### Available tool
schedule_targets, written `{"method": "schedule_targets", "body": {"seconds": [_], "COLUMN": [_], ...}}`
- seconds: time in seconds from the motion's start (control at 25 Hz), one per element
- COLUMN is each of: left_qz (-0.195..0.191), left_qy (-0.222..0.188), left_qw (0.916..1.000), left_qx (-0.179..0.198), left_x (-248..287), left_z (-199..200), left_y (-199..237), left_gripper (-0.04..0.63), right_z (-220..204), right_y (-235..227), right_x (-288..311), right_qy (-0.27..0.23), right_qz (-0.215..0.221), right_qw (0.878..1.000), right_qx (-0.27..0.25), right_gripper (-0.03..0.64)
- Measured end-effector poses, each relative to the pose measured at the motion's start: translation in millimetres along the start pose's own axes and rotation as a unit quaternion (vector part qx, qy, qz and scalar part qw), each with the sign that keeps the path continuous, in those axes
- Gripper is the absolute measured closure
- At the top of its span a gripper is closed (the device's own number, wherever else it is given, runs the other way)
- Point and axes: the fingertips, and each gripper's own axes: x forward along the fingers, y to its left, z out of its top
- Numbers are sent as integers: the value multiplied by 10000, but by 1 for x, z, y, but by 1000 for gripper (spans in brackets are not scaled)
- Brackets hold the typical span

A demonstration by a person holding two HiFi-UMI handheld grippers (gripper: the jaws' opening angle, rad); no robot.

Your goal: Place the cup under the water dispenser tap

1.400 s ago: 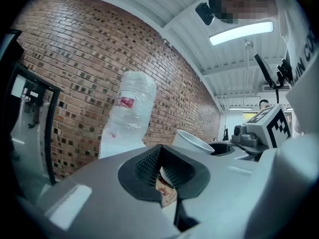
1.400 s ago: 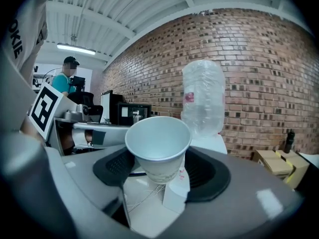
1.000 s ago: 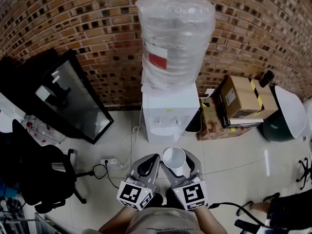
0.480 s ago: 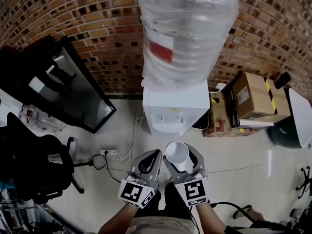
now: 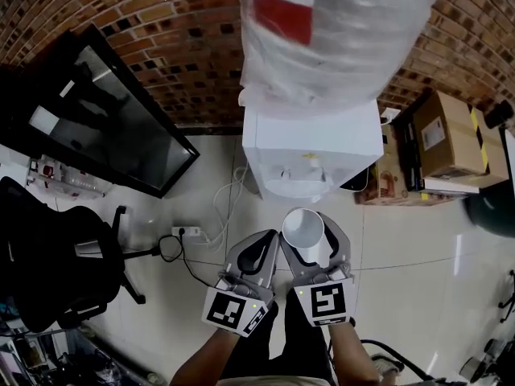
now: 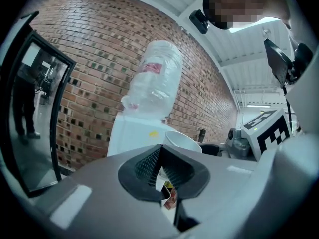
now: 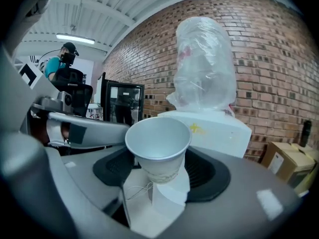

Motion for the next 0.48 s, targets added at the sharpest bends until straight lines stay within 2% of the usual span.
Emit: {"method": "schedule_targets", "body": {"seconds": [0.24, 0.48], "left_qz": [196, 215], "left_qy": [-114, -124], "left_qw": [9997, 9997], "left_qx": [-116, 37], "left_x": [12, 27], "left_z": [-35, -75], "left_y": [30, 51], "left_gripper": [603, 603], "right_z": [-48, -103], "right_y": [-6, -11], "right_x": [29, 68], "right_qy": [91, 208], "right_qz": [-112, -130], "right_qw": [9999, 9996], "right_qx": [76, 101], "right_gripper": [295, 295]}}
